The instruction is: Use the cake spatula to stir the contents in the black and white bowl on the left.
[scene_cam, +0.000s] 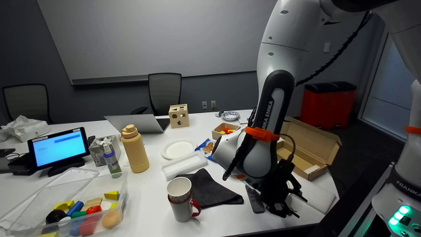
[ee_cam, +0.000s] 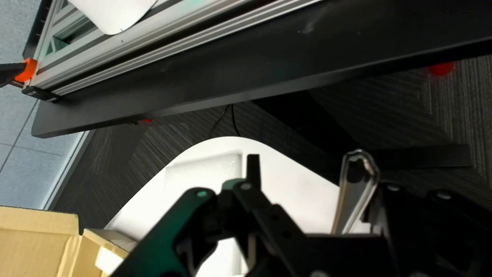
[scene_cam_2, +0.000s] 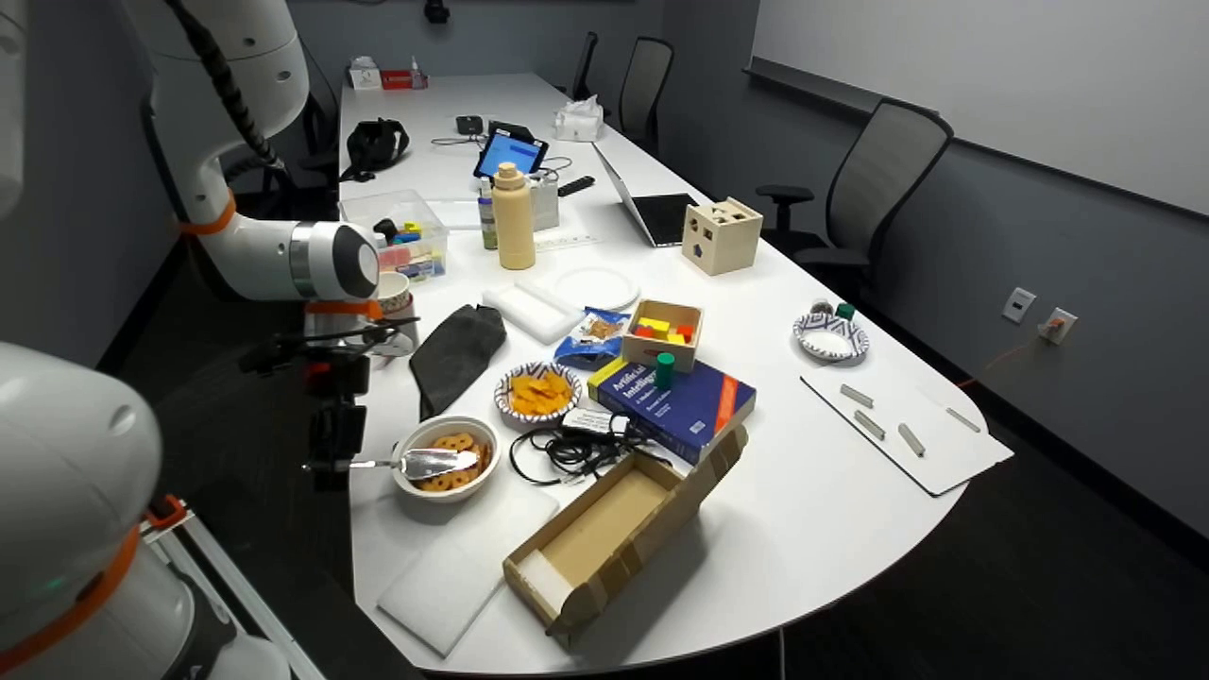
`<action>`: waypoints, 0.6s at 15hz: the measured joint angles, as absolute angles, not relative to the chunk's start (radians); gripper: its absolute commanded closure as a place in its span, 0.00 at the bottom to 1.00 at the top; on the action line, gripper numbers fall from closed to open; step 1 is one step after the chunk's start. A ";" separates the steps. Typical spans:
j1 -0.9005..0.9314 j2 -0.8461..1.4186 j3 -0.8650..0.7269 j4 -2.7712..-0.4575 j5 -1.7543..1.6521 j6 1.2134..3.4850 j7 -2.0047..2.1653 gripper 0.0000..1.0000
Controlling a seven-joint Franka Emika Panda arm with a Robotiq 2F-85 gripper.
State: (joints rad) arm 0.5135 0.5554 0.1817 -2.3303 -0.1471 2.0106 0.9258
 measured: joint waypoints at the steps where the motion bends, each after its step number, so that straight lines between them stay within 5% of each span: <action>1: 0.515 0.556 0.182 -2.330 -0.147 2.011 0.927 0.81; 4: 0.518 0.556 0.182 -2.330 -0.148 2.011 0.932 0.99; 9: 0.518 0.556 0.182 -2.330 -0.148 2.011 0.937 0.99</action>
